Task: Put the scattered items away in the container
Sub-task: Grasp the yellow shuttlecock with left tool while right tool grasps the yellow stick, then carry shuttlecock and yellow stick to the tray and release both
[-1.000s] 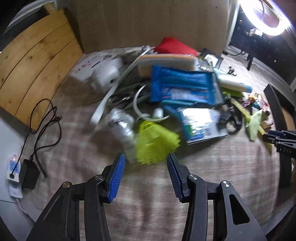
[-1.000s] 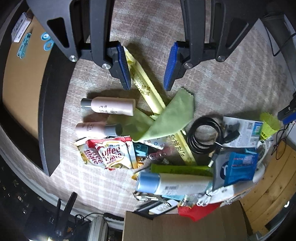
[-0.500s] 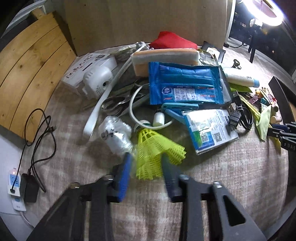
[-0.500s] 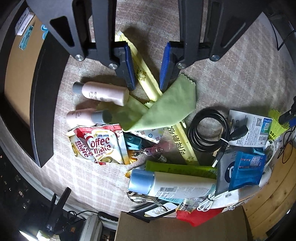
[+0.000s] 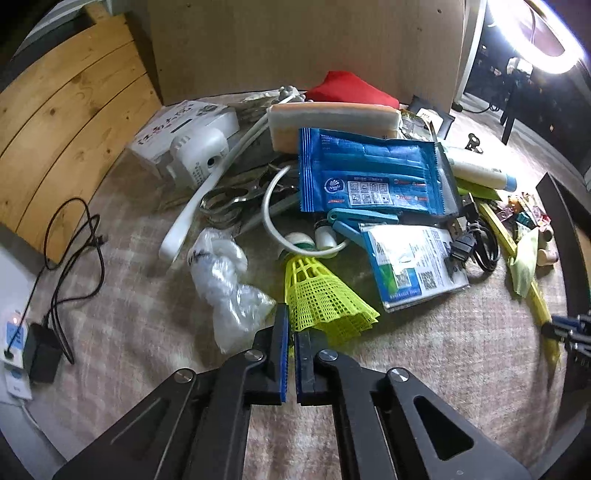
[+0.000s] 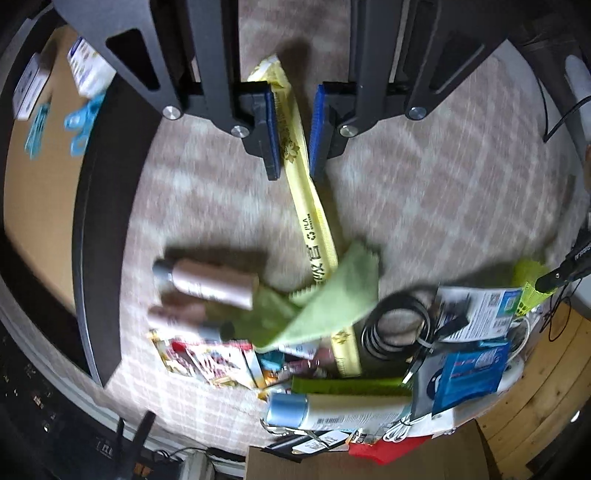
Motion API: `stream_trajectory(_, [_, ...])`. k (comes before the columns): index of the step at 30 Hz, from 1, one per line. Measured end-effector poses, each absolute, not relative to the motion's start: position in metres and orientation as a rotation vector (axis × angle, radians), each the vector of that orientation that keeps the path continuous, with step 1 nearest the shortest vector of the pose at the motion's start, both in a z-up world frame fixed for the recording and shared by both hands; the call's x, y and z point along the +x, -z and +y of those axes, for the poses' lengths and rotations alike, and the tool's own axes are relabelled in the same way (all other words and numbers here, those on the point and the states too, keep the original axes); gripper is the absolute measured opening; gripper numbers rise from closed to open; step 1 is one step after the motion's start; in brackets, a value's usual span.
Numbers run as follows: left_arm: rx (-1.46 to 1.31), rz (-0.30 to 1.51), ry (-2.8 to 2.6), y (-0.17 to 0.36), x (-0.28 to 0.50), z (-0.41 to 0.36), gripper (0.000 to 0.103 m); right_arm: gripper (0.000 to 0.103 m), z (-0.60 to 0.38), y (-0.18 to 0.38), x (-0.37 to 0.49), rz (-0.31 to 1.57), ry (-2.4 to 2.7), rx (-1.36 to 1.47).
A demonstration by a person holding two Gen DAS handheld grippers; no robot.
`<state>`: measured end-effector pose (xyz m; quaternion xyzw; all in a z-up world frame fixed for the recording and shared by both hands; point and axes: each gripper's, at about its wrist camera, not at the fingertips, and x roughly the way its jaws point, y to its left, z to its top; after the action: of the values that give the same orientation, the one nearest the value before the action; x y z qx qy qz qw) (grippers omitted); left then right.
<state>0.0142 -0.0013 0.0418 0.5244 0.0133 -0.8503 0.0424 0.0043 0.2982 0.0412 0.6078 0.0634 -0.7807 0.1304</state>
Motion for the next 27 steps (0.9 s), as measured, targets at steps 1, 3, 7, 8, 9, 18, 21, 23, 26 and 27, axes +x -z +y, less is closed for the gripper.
stream_trajectory(1, [1.6,0.051,2.601,-0.042,0.018,-0.002,0.001,0.014,0.3,-0.042,0.009,0.166,2.264,1.768])
stream_trajectory(3, [1.587,0.065,2.597,-0.043,0.024,-0.004,0.001,0.013,0.304,-0.043,0.017,0.14,2.263,1.77])
stream_trajectory(7, [1.576,0.11,2.588,-0.044,0.041,-0.007,0.001,0.013,0.311,-0.048,0.033,0.078,2.26,1.758])
stream_trajectory(8, [1.572,0.113,2.586,-0.045,0.045,-0.007,0.001,0.013,0.312,-0.049,0.036,0.069,2.261,1.753])
stream_trajectory(9, [1.568,0.116,2.584,-0.046,0.048,-0.007,0.001,0.013,0.313,-0.051,0.039,0.055,2.26,1.748])
stream_trajectory(18, [1.563,0.204,2.566,-0.047,0.075,-0.012,0.001,0.012,0.328,-0.057,0.064,-0.041,2.241,1.735])
stream_trajectory(21, [1.557,0.235,2.56,-0.048,0.079,-0.014,0.001,0.011,0.345,-0.06,0.066,-0.064,2.25,1.721])
stream_trajectory(23, [1.55,0.238,2.572,-0.053,0.083,-0.011,0.001,0.011,0.354,-0.064,0.077,-0.076,2.257,1.704])
stream_trajectory(26, [1.537,0.237,2.606,-0.062,0.087,0.002,0.001,0.011,0.362,-0.073,0.084,-0.075,2.266,1.685])
stream_trajectory(27, [1.53,0.23,2.622,-0.066,0.088,0.009,0.001,0.011,0.365,-0.076,0.084,-0.076,2.27,1.679])
